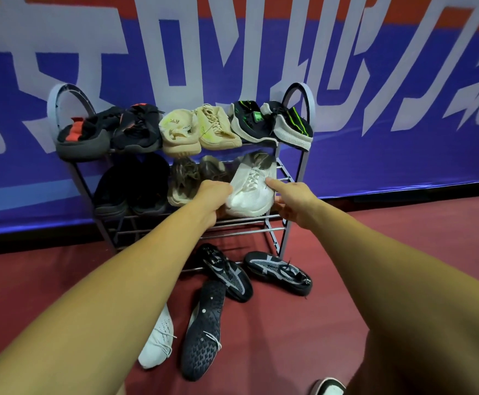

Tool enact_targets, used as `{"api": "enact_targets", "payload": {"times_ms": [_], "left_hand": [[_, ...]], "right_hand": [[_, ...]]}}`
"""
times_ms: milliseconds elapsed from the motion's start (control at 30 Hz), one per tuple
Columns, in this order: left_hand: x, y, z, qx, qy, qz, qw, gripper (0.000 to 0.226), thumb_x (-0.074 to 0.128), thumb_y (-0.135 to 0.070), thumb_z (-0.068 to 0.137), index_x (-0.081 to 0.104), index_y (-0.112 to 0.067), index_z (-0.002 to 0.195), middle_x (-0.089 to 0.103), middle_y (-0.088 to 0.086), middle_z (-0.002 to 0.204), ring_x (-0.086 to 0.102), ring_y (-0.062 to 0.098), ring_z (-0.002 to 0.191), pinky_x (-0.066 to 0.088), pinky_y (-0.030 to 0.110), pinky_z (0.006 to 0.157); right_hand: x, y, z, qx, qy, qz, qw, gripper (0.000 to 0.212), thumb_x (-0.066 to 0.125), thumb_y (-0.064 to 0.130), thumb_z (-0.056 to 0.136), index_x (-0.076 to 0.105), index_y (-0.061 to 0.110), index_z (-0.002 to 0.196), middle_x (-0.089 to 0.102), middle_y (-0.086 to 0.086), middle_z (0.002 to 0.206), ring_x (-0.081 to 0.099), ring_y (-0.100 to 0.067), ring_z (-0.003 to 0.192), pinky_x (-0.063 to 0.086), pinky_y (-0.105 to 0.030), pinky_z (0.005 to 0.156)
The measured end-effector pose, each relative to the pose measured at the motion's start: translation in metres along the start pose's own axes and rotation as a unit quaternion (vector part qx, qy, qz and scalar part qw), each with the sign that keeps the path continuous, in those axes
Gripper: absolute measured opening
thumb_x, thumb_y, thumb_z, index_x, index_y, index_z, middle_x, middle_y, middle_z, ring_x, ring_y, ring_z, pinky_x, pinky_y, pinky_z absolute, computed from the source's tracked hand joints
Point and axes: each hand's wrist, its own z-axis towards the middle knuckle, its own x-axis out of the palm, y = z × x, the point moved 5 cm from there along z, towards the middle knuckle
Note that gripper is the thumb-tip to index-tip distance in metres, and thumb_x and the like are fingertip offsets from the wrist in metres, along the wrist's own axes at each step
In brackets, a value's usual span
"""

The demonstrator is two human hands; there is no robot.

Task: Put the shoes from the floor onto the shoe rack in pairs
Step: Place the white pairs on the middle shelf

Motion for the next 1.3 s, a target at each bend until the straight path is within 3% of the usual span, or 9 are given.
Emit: {"api": "enact_targets", "payload": {"times_ms": [167,267,367,533,667,800,1033,1200,1300], "left_hand": [[0.031,-0.003,0.004,-0.01,0.031,-0.087,0.996,0.032,0.044,0.009,0.091,0.06,-0.015,0.075,0.066,0.014,0.088,0.062,0.028,0.085,0.054,0.04,0.082],[0.045,-0.004,0.015,0.01,0.043,-0.084,0.996,0.033,0.048,0.007,0.093,0.05,-0.018,0.071,0.058,0.01,0.08,0.057,0.024,0.078,0.044,0.032,0.067],[0.056,-0.003,0.021,0.016,0.062,-0.06,0.996,0.024,0.053,-0.001,0.095,0.056,-0.023,0.085,0.064,0.007,0.087,0.059,0.016,0.071,0.04,0.026,0.059],[0.074,0.001,0.03,0.035,0.103,0.023,0.994,0.035,0.053,-0.028,0.097,0.056,-0.029,0.132,0.067,0.002,0.121,0.066,0.022,0.1,0.045,0.024,0.057],[0.092,0.009,0.035,0.048,0.137,0.104,0.984,0.04,0.046,-0.028,0.097,0.052,-0.032,0.136,0.064,0.002,0.105,0.056,0.023,0.08,0.037,0.023,0.049],[0.099,0.014,0.05,0.065,0.066,0.121,0.988,0.062,0.06,-0.038,0.088,0.036,-0.019,0.141,0.06,0.012,0.127,0.061,0.039,0.115,0.051,0.05,0.091],[0.098,0.01,0.066,0.085,0.065,0.294,0.95,0.042,0.054,-0.054,0.091,0.059,-0.013,0.101,0.073,0.008,0.075,0.069,0.018,0.066,0.05,0.027,0.063],[0.103,0.009,0.075,0.101,0.063,0.306,0.945,0.035,0.058,-0.048,0.09,0.054,-0.013,0.096,0.072,0.002,0.066,0.07,0.018,0.075,0.054,0.033,0.078],[0.106,0.008,0.079,0.115,0.064,0.314,0.94,0.036,0.06,-0.049,0.089,0.052,-0.015,0.097,0.068,0.0,0.061,0.069,0.014,0.064,0.051,0.027,0.062]], "right_hand": [[-0.014,0.002,0.007,-0.022,-0.019,0.031,0.999,0.013,0.07,0.007,0.088,0.064,-0.002,0.095,0.056,-0.003,0.06,0.05,-0.005,0.034,0.04,-0.018,0.039],[-0.024,-0.001,0.017,-0.02,-0.039,0.061,0.997,0.015,0.072,0.0,0.083,0.065,-0.006,0.095,0.057,-0.004,0.06,0.05,-0.007,0.038,0.046,-0.021,0.053],[-0.031,-0.007,0.025,-0.011,-0.037,0.115,0.993,0.008,0.069,-0.005,0.085,0.064,-0.002,0.089,0.068,-0.015,0.086,0.064,-0.014,0.064,0.051,-0.022,0.069],[-0.043,-0.011,0.039,-0.008,-0.044,0.141,0.989,0.027,0.066,-0.005,0.088,0.063,-0.004,0.115,0.068,-0.016,0.104,0.065,-0.01,0.066,0.05,-0.013,0.052],[-0.042,-0.015,0.052,-0.01,-0.041,0.101,0.994,0.039,0.065,-0.008,0.086,0.058,0.002,0.123,0.068,-0.018,0.109,0.061,-0.019,0.076,0.048,-0.022,0.065],[-0.041,-0.023,0.064,0.027,-0.018,0.089,0.996,0.024,0.059,-0.008,0.089,0.059,0.013,0.101,0.071,-0.014,0.103,0.062,-0.015,0.07,0.051,-0.024,0.07],[-0.051,-0.027,0.086,-0.012,-0.068,0.078,0.995,0.042,0.064,-0.011,0.085,0.058,0.0,0.125,0.071,-0.017,0.103,0.065,-0.027,0.088,0.052,-0.027,0.072],[-0.049,-0.034,0.092,0.002,-0.091,0.072,0.993,0.043,0.063,-0.01,0.087,0.053,-0.001,0.127,0.067,-0.019,0.112,0.07,-0.03,0.102,0.058,-0.032,0.082],[-0.055,-0.033,0.101,-0.029,-0.126,0.056,0.99,0.042,0.069,-0.005,0.084,0.057,0.004,0.123,0.069,-0.016,0.112,0.07,-0.025,0.095,0.057,-0.029,0.077]]}}
